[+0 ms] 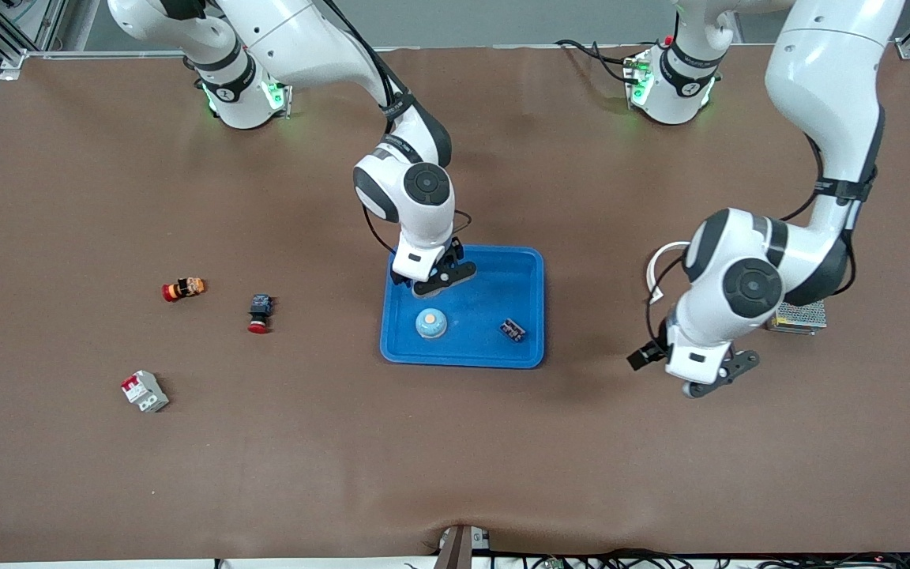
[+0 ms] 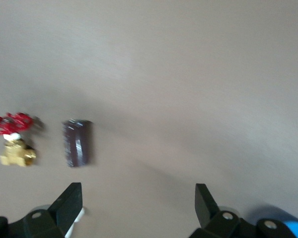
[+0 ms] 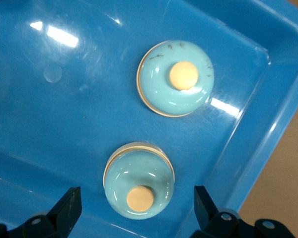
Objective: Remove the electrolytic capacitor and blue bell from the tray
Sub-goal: 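Lower the capacitor beside the red valve and open the left gripper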
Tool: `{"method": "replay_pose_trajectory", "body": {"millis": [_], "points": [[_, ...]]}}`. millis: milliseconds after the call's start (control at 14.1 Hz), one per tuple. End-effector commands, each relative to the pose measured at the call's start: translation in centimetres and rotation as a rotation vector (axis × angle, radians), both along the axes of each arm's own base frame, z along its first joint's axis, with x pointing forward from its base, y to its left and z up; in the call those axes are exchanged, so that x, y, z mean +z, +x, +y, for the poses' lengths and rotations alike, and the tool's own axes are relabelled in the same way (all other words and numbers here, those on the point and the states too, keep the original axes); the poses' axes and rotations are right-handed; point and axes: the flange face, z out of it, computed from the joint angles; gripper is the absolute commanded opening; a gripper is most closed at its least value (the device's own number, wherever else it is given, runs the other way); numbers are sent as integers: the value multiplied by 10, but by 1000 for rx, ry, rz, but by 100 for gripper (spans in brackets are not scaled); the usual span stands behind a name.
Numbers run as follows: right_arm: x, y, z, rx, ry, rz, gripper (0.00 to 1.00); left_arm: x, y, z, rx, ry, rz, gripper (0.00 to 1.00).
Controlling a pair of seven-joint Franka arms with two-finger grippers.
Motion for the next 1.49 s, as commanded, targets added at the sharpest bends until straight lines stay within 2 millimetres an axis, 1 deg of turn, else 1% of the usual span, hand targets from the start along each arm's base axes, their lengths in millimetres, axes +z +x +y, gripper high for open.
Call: {"method": "replay_pose_trajectory", "body": {"millis": [0,71,142,284,497,568,781,923,1065,1207,1350,1421], "points": [[-6,0,4,22,-14,-10,100,1,-6,-56,32,-10,1,100],[-8,-1,3,24,-15,-9,100,-8,-10,-77,51,-9,6,100],[-8,0,3,22,-14,-10,100,-14,-15,-91,55,-7,11,100],[-9,1,2,21,-14,-10,100,-25,-17,-93,67,-11,25,100],[-8,6,-1,8,5,-21,100,-32,-27,-116,158,-9,30,100],[-12,6,-1,7,8,-20,100,-35,-30,-125,174,-11,29,100],[-16,10,-4,-1,20,-28,100,-50,-42,-156,225,-25,21,100],[-17,13,-7,-8,24,-31,100,-55,-48,-171,259,-42,8,100],[-19,11,-8,-7,20,-26,100,-61,-59,-191,275,-48,0,100],[-24,7,-10,-7,14,-17,100,-63,-63,-197,310,-52,0,100],[-26,6,-11,-6,16,-19,100,-61,-58,-202,330,-65,-6,100],[-28,5,-12,-5,23,-24,100,-62,-61,-211,331,-66,-10,100]]}}
